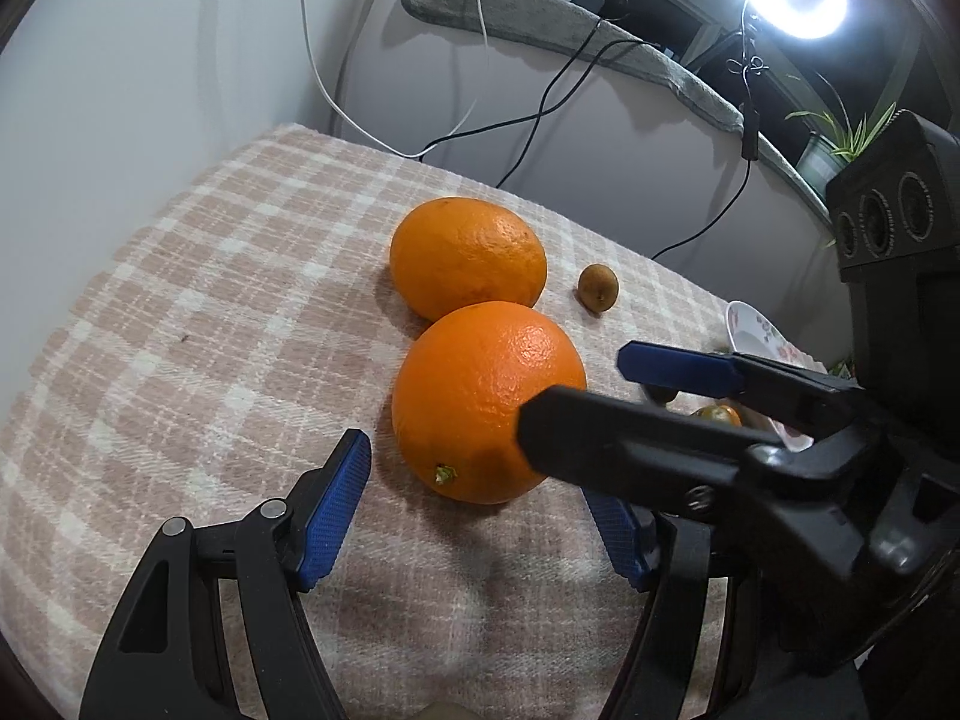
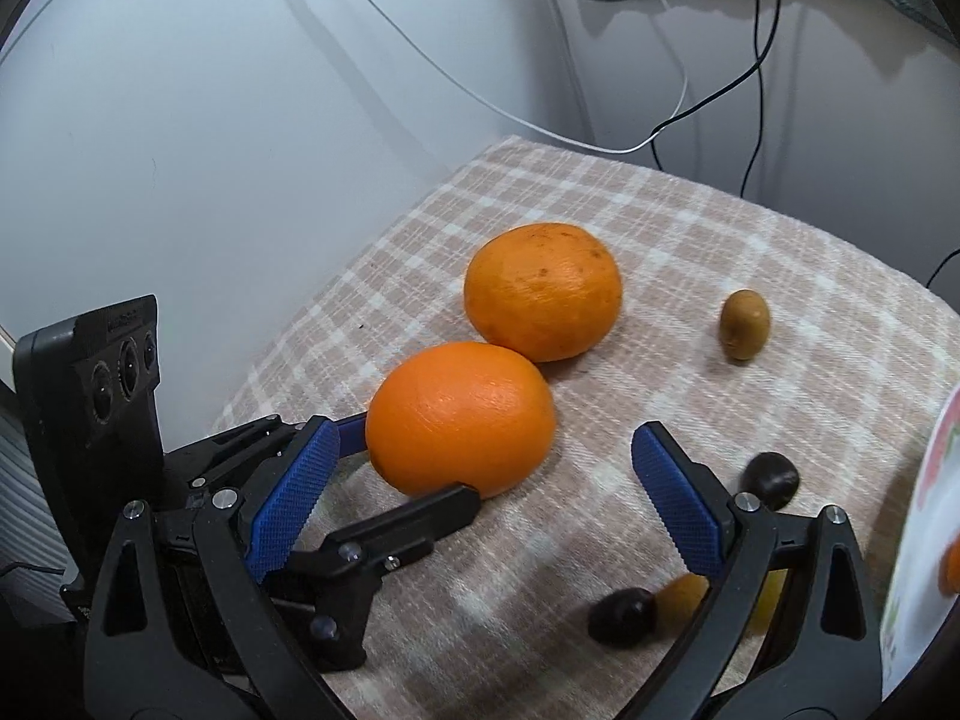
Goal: Organize fruits
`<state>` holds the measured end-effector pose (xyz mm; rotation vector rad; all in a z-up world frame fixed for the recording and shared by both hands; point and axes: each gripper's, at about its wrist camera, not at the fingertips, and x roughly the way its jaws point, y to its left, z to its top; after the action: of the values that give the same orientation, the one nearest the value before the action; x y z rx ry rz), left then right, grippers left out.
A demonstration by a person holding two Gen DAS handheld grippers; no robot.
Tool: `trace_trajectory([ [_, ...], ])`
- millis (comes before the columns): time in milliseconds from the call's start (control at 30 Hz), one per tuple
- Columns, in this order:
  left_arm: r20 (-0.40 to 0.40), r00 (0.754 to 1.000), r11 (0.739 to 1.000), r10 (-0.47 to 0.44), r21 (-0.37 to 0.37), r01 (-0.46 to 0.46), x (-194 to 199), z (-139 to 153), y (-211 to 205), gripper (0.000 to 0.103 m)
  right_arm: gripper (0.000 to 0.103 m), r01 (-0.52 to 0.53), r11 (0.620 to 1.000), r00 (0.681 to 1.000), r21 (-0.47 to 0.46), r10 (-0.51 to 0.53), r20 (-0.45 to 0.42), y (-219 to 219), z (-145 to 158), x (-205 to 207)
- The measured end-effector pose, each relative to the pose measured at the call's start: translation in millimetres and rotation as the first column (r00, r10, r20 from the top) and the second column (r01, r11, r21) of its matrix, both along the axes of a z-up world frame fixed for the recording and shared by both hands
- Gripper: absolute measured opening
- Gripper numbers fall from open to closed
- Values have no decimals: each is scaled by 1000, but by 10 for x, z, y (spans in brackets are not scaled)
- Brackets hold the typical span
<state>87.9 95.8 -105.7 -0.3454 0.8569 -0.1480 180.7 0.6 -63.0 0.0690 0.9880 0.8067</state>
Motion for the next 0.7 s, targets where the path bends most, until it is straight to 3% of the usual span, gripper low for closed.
trace_trajectory([
  [333,-10,1000,1000,-15,-25,15,59,-17,-1,70,99,-7,1000,999,25,8,-39,63,-88,91],
  [600,-6,1000,999,-30,-39,29,81,-17,-7,67,78,-31,997,996,69,36,-78,75,-140,120],
  [700,-3,1000,999,-24,-21,24,79,-11,-28,65,77,-32,998,997,62,36,-69,86,-128,96],
])
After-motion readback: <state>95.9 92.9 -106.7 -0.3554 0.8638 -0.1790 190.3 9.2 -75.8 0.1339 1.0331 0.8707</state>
